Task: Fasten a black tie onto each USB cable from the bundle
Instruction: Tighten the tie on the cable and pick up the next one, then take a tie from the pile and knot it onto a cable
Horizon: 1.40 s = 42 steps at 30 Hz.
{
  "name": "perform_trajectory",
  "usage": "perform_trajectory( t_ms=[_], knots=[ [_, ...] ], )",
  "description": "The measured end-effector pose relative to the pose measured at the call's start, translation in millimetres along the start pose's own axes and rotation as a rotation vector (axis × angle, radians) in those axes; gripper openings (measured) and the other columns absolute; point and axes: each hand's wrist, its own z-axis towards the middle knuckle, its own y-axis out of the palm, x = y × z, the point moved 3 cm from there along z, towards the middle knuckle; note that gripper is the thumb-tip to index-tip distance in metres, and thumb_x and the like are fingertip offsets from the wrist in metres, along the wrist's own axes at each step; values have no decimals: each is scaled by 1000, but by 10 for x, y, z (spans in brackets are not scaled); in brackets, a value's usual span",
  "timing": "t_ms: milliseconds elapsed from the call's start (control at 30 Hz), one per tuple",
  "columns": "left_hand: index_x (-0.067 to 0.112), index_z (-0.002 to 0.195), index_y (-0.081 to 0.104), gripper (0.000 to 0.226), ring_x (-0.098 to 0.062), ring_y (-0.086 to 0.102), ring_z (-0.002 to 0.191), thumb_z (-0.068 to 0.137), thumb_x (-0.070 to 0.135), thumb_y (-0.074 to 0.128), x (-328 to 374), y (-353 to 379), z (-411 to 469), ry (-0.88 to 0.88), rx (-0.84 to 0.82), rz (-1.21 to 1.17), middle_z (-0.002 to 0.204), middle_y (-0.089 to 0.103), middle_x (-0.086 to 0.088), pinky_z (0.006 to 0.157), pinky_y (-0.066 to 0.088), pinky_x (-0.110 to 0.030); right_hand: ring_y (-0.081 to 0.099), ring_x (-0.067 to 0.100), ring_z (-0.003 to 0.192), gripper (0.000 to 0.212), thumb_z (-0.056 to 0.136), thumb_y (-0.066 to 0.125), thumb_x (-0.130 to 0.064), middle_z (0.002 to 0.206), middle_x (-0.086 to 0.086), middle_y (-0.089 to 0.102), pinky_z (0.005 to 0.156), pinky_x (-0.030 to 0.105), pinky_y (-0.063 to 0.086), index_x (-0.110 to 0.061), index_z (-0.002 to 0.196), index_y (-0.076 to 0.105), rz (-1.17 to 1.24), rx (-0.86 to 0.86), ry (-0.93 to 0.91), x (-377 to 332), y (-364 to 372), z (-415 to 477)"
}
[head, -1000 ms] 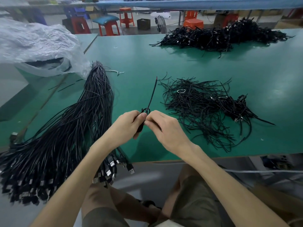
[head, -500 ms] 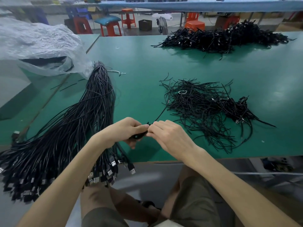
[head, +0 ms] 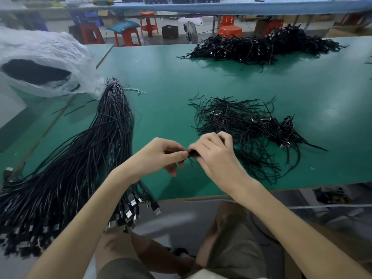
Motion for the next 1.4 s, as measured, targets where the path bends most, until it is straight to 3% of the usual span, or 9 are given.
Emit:
perform_trajectory(
  t_ms=[167, 300, 400, 500, 633, 833, 1000, 1233, 1400],
  knots=[
    [9, 121, 64, 46, -23, 75, 77, 96, 48, 58, -164, -154, -5, -104, 96, -26, 96, 78, -3, 71, 62, -35, 67, 23, 91, 21, 94, 71, -14, 103, 3, 75, 92, 38, 44, -11, 115, 73, 163, -24, 176, 405, -141, -68],
    [5, 114, 53, 42, -36, 64, 92, 106, 46, 49, -539, -532, -107, -509, 482, 777, 112, 64, -15, 74, 48, -43, 67, 24, 92, 28, 100, 65, -16, 113, 11, 72, 86, 30, 49, -6, 125, 69, 180, 19, 561, 1145, -286, -173],
    [-3, 123, 46, 45, -44, 58, 105, 106, 39, 53, -648, -541, -182, -567, 566, 929, 126, 50, -25, 72, 39, -45, 63, 25, 82, 29, 103, 60, -17, 115, 16, 71, 75, 34, 49, -2, 127, 65, 101, 56, 771, 1648, -364, -362],
    [-1, 120, 46, 46, -42, 60, 103, 105, 41, 54, -636, -503, -140, -603, 510, 1046, 123, 55, -24, 71, 38, -42, 59, 27, 71, 30, 103, 58, -14, 111, 21, 70, 67, 37, 50, 1, 128, 63, 27, 4, 915, 1957, -331, -561],
    [8, 82, 46, 36, -24, 49, 67, 108, 33, 49, -600, -572, -89, -638, 415, 1058, 85, 57, -8, 62, 35, -36, 61, 32, 96, 31, 102, 58, -11, 123, 22, 62, 81, 40, 49, 1, 131, 59, 34, -6, 998, 2041, -240, -681],
    [9, 72, 41, 31, -22, 41, 56, 99, 18, 52, -565, -607, -107, -546, 425, 1007, 71, 48, -5, 55, 31, -31, 42, 41, 122, 38, 98, 65, -19, 131, 25, 47, 105, 56, 31, 0, 129, 56, -150, -49, 946, 1900, -169, -619],
    [13, 67, 39, 34, -22, 33, 53, 97, 23, 53, -479, -568, -129, -331, 518, 876, 61, 40, -4, 54, 28, -30, 38, 37, 125, 39, 96, 65, -18, 131, 17, 49, 105, 55, 27, -7, 132, 57, -234, 18, 694, 1494, -193, -442],
    [21, 74, 54, 30, -12, 48, 47, 103, 25, 52, 58, 16, 2, 60, 186, 518, 60, 67, 2, 51, 41, -29, 37, 16, 136, 62, 92, 69, -17, 146, -5, 48, 109, 35, 25, -24, 149, 46, 223, -92, 250, 363, 14, 43],
    [-1, 87, 55, 26, -28, 69, 47, 106, 14, 46, 307, 214, 60, 138, 31, 258, 62, 69, -7, 52, 57, -37, 39, 20, 138, 79, 77, 62, 16, 144, 3, 52, 115, 38, 32, -14, 149, 47, 643, -128, 185, -39, 139, 223]
  ],
)
